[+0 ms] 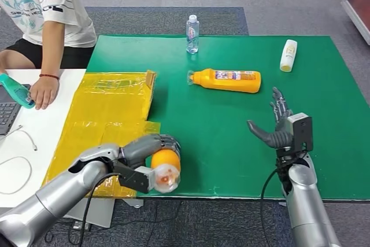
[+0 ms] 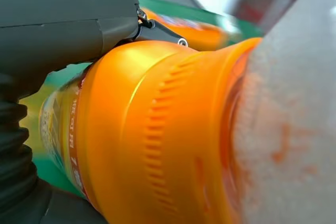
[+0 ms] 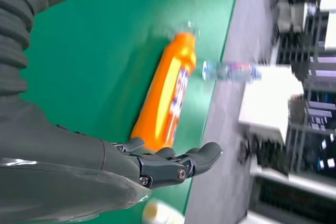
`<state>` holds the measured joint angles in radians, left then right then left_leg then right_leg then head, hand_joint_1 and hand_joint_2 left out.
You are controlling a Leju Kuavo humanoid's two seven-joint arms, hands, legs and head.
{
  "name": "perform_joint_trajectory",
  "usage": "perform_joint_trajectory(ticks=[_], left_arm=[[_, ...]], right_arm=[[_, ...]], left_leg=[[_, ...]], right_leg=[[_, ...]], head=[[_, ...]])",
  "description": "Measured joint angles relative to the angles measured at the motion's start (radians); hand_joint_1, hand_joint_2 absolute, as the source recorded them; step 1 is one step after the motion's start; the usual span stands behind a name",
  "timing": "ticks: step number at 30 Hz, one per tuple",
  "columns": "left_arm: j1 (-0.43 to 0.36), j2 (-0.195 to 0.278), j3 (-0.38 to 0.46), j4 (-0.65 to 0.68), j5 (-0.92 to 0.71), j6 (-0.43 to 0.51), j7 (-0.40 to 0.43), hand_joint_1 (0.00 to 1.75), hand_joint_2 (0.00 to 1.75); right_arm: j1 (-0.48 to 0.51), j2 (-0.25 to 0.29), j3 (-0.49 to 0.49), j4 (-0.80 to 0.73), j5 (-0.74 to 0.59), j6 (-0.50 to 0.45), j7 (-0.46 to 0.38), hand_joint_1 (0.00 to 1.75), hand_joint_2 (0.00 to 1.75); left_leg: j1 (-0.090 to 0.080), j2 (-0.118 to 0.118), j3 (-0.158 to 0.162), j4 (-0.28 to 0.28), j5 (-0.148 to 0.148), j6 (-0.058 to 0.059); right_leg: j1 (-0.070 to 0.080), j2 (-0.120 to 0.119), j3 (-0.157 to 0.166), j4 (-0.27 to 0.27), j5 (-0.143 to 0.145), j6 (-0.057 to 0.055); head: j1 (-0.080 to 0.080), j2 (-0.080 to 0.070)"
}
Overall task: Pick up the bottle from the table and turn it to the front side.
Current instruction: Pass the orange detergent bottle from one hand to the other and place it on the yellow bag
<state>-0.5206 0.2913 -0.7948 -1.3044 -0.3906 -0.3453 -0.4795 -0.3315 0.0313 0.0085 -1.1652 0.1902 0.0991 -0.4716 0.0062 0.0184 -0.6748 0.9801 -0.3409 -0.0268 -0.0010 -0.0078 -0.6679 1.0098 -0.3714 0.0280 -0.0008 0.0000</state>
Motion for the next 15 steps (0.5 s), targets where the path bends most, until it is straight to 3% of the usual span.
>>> perform_joint_trajectory(ticks=[11, 15], left_arm=[[-0.111, 0.068, -0.043, 0.014, -0.08, 0.006, 0.175, 1.75, 1.75], [-0.153, 0.084, -0.059, 0.019, -0.065, -0.028, 0.193, 1.75, 1.75]], right_arm=[[0.092, 0.0, -0.09, -0.117, 0.027, 0.017, -0.002, 0.0, 1.75], [0.101, 0.002, -0.095, -0.117, 0.039, 0.023, 0.004, 0.0, 1.75]], left_leg=[[0.0, 0.0, -0.001, 0.0, 0.0, 0.0], [0.0, 0.0, -0.002, 0.0, 0.001, -0.001]], right_leg=[[0.0, 0.0, -0.001, 0.0, 0.0, 0.0], [0.0, 0.0, -0.002, 0.0, 0.0, 0.0]], head=[[0.0, 0.0], [0.0, 0.0]])
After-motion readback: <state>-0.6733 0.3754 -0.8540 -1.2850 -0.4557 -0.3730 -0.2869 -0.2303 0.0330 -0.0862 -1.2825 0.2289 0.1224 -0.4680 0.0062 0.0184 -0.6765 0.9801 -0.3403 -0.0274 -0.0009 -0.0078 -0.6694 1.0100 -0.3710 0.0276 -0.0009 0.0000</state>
